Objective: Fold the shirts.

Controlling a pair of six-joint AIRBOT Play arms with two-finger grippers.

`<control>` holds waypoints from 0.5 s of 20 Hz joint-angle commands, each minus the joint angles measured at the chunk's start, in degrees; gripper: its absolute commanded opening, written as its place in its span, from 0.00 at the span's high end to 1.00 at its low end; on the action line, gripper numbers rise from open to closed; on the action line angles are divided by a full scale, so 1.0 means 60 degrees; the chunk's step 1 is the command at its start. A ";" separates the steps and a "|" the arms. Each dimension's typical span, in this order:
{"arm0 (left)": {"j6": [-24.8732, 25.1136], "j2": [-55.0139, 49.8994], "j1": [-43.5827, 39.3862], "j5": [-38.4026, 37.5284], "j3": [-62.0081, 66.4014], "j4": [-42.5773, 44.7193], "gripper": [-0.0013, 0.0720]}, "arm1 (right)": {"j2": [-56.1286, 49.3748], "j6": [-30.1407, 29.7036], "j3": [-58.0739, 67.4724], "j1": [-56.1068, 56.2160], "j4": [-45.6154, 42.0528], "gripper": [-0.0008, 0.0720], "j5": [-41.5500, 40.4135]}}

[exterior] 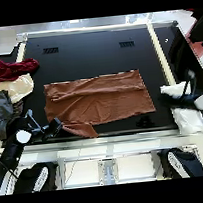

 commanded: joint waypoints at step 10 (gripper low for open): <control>0.0302 -0.0018 0.0000 0.0127 0.0273 0.0004 0.97 | -0.1388 0.2229 -0.3217 -0.0004 0.3151 0.54 -0.4218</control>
